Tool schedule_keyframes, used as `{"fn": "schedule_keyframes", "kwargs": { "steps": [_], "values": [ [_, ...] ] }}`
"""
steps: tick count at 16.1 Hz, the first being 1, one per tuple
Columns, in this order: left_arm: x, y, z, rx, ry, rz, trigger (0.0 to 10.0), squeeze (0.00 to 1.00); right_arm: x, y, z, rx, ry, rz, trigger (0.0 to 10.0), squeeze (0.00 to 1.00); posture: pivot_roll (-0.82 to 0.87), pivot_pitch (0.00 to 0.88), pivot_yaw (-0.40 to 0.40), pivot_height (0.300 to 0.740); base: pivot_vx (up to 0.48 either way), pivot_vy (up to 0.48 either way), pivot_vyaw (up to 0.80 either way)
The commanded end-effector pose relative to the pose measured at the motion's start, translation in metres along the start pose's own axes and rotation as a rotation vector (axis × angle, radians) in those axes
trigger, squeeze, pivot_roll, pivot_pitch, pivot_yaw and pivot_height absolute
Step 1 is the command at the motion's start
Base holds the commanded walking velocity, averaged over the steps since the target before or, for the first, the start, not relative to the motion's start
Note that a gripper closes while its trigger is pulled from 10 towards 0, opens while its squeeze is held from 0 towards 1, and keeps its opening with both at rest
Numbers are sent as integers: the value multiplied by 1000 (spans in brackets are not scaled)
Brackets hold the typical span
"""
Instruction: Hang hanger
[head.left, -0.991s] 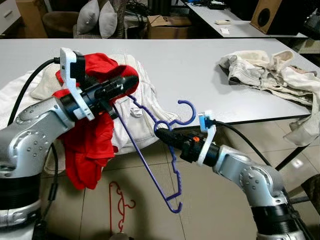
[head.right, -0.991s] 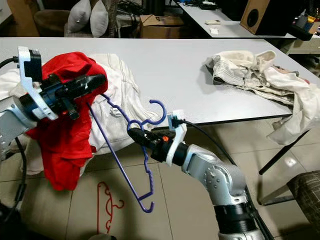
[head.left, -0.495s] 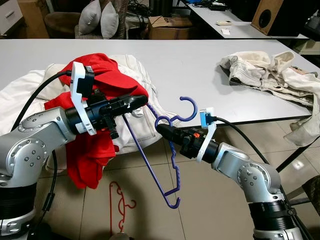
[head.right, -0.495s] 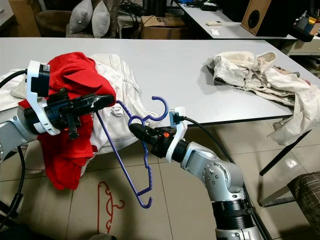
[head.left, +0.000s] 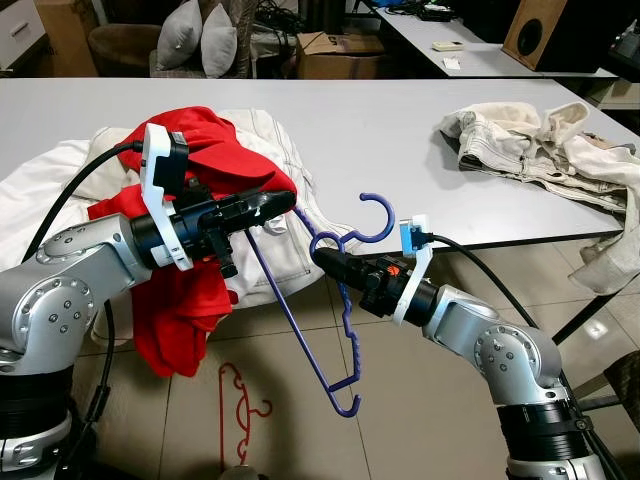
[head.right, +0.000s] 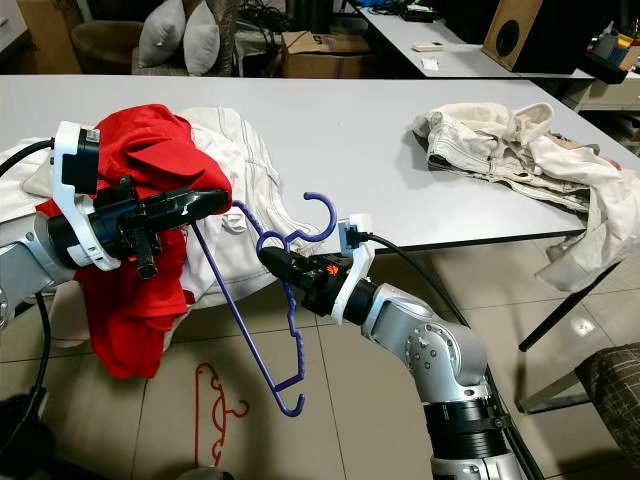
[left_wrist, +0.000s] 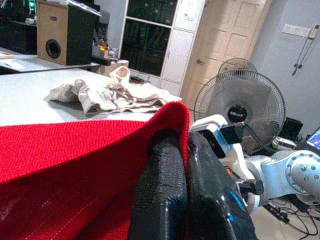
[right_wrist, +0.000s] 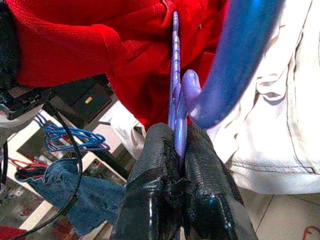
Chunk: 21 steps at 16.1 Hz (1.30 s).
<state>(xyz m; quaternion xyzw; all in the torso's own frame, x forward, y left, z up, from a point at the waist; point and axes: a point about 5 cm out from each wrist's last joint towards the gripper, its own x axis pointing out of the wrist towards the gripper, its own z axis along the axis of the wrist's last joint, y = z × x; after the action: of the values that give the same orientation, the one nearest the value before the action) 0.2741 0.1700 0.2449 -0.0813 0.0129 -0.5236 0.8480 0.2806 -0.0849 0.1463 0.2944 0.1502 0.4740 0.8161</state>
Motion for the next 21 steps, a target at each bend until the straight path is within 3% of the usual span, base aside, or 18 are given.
{"fn": "schedule_keyframes", "kwargs": {
  "steps": [1, 3, 6, 9, 13, 15, 16, 18, 20, 21],
  "values": [
    [2, -6, 4, 25, 9, -31, 0, 0, 0, 0, 7, -14, -20, -6, 10000, 0, 70, 14, -59, 740, 0, 0, 0],
    [2, -9, 1, 14, 22, -47, 0, 0, 1, -3, 9, -2, -36, -18, 10000, 0, 70, 15, -59, 740, 0, 0, 0],
    [3, 1, -13, 36, 34, 104, 0, 0, -11, -28, 57, 15, -335, -247, 10000, 0, 61, 5, -59, 740, 0, 0, 0],
    [3, 2, -12, 39, 31, 109, 0, 0, -12, -29, 58, 17, -341, -250, 10000, 0, 61, 5, -57, 740, 0, 0, 0],
    [0, 8, -19, 101, 83, 186, 0, 0, -16, -29, 79, 73, -505, -248, 10000, 0, 62, 4, -59, 740, 0, 0, 0],
    [-6, 26, -11, 157, 26, 355, 0, 0, -28, -30, 100, 190, -694, -235, 10000, 0, 58, 5, -60, 740, 0, 0, 0],
    [-14, 38, -8, 165, 7, 448, 0, 0, -34, -33, 103, 190, -730, -256, 10000, 0, 56, 4, -58, 740, 0, 0, 0],
    [-24, 50, 0, 224, -25, 561, 0, 0, -37, -32, 105, 158, -744, -265, 10000, 0, 53, 4, -59, 740, 0, 0, 0],
    [-27, 58, 19, 264, -121, 627, 0, 0, -34, -26, 104, 111, -704, -253, 10000, 0, 52, 3, -60, 740, 0, 0, 0],
    [-29, 64, 41, 296, -193, 663, 0, 0, -29, -23, 97, 65, -632, -267, 10000, 0, 53, 2, -60, 740, 0, 0, 0]
  ]
}}
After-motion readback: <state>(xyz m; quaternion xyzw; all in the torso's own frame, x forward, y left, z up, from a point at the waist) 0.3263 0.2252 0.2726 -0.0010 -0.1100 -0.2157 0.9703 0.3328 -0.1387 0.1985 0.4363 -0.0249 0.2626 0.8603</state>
